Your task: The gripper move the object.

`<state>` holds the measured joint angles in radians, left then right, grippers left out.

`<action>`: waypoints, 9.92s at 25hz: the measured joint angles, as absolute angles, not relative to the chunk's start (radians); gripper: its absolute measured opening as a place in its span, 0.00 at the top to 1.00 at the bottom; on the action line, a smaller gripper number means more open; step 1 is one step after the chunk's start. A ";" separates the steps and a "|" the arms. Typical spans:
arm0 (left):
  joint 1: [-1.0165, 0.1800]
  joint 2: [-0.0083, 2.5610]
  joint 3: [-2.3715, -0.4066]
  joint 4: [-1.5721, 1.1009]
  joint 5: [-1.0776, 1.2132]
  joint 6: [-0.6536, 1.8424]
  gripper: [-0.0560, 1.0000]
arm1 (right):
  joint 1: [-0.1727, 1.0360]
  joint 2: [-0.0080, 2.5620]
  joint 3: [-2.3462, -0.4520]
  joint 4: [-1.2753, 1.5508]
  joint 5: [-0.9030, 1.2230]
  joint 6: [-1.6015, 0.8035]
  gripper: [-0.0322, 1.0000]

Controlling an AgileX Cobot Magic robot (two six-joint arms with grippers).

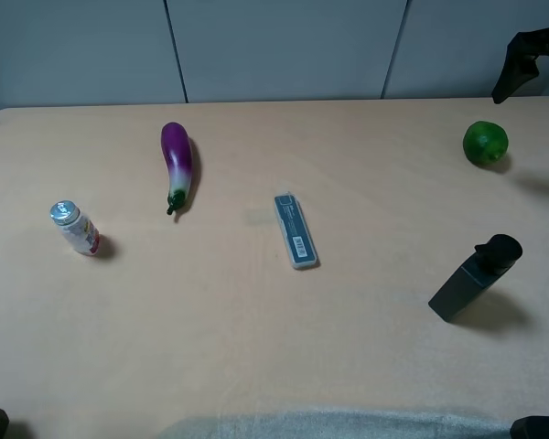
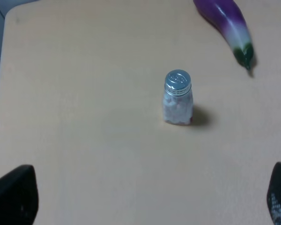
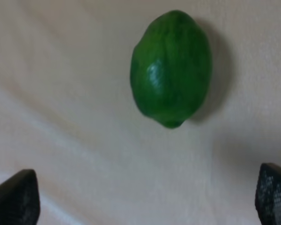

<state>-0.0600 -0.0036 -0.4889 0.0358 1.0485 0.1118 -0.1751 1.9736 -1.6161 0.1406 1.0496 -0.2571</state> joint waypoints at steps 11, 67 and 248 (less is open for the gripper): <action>-0.060 -0.004 -0.489 0.036 1.048 0.112 0.02 | -0.200 2.093 -1.626 0.192 0.959 -0.294 0.30; -0.060 -0.004 -0.489 0.036 1.048 0.112 0.02 | -0.200 2.338 -1.754 0.201 0.887 -0.291 0.51; -0.060 -0.004 -0.489 0.036 1.048 0.113 0.02 | 0.683 2.617 -2.219 0.141 0.792 0.021 0.32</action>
